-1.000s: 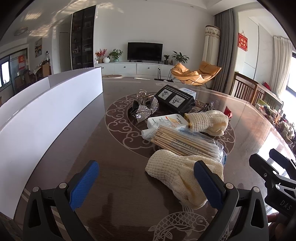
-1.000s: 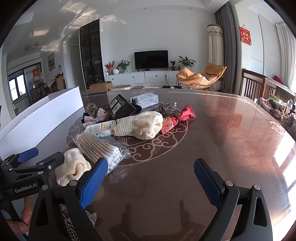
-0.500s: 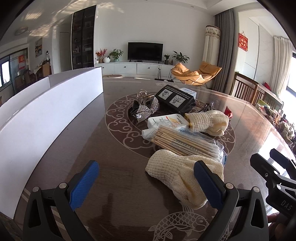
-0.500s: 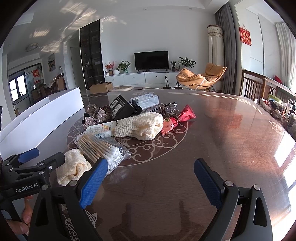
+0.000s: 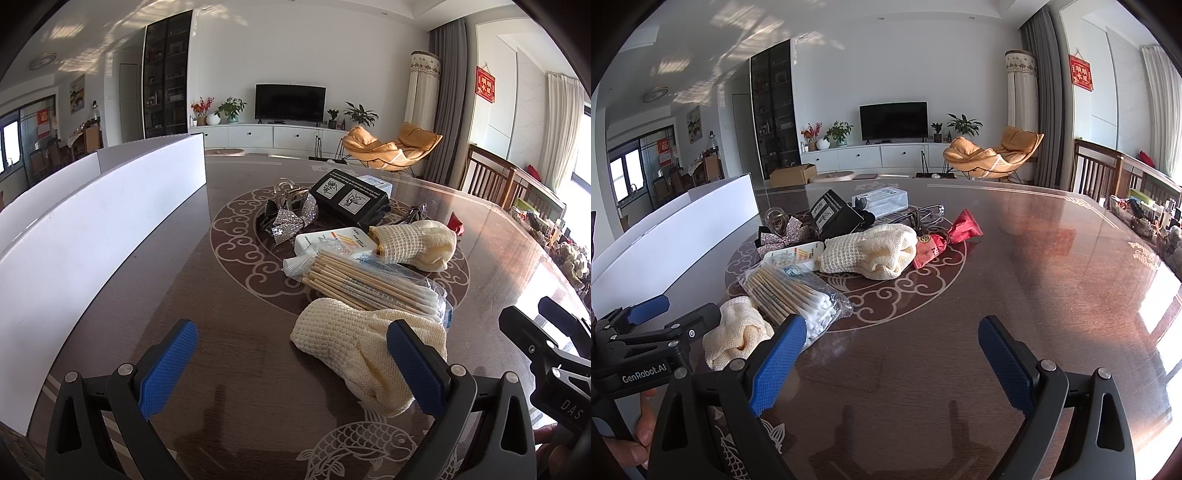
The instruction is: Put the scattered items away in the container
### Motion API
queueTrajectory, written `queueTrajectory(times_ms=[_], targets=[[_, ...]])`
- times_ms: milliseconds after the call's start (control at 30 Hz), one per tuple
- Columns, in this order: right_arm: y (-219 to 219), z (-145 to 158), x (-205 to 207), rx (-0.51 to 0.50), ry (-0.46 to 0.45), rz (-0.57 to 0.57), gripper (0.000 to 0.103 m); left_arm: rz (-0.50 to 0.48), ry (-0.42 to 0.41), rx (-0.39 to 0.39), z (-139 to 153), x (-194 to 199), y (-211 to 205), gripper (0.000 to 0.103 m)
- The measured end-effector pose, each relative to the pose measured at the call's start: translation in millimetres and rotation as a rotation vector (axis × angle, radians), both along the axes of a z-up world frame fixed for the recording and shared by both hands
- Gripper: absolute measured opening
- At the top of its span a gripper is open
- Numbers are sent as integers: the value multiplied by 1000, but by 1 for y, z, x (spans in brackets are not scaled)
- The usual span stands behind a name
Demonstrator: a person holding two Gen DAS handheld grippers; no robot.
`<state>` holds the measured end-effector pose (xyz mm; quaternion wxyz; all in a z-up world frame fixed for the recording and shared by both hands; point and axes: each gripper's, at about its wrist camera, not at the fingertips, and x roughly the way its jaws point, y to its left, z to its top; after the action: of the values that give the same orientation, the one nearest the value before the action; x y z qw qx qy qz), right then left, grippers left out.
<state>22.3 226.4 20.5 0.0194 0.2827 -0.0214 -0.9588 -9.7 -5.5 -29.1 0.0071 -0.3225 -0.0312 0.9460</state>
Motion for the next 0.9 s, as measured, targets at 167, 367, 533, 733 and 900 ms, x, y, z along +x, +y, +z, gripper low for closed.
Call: queueTrajectory(times_ms=[167,367,533,733,900], targets=[[0,0,-1,0,-3,3,95,-1,0,1,0,0,0,103],[-1,0,-1,0,-4,4,95,-1,0,0,0,0,0,103],[-1,-1,-1,2,-5,5,95,-1,0,1,0,0,0,103],[-1,-2,-2,2,-7,5,95,-1,0,2,0,1,0,103],[-1,-2,-2,3,-7,5,95,-1,0,2,0,1,0,103]])
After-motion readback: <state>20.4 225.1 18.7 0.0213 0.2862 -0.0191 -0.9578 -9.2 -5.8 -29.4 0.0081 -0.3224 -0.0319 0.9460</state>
